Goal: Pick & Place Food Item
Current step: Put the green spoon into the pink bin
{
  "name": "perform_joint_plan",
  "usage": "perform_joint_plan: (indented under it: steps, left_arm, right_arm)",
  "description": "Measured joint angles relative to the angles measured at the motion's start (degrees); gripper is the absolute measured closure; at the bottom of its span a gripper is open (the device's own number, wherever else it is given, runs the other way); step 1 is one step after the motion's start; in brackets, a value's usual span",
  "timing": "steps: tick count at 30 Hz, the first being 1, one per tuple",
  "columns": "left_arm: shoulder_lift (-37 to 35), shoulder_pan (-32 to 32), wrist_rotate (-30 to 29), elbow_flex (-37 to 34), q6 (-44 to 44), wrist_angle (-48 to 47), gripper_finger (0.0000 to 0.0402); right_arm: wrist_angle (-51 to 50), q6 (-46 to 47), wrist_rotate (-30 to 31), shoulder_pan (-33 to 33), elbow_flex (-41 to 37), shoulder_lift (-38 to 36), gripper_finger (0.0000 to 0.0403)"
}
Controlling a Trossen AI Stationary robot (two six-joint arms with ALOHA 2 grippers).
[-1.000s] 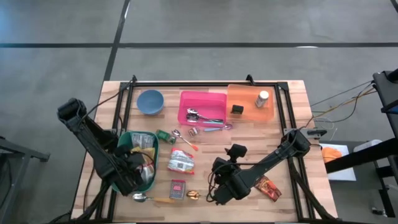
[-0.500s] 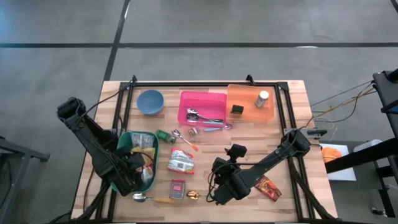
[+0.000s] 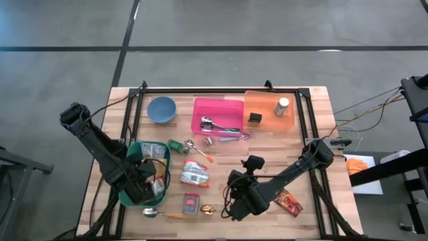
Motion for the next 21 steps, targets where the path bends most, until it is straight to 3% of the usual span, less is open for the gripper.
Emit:
perform_joint_plan:
  steps: [7,10,14,18,21]
  left_arm:
    - [-5.2,0.0,-0.8,0.0,-4.0,0.2,0.0144]
    - [-7.2,0.0,-3.7,0.0,-6.6,1.6,0.0144]
    - [-8.1,0.0,-10.2,0.0,-3.5,14.7,0.0144]
    - [-5.7,0.8,-10.6,0.0,5.2,30.4,0.0144]
    - [-3.3,1.9,-10.6,0.6,4.5,32.0,0.0144]
  right_arm:
    - [0.1,-0.2,0.0,0.0,0.0,0.0,0.0135]
    - [0.1,-0.2,0.0,0.0,0.0,0.0,0.0135]
    - [0.2,-0.2,0.0,0.0,-0.1,0.0,0.0135]
    - [0.2,-0.1,0.0,0.0,-0.1,0.0,0.0135]
    - [0.2,0.1,0.0,0.0,-0.1,0.0,0.0135]
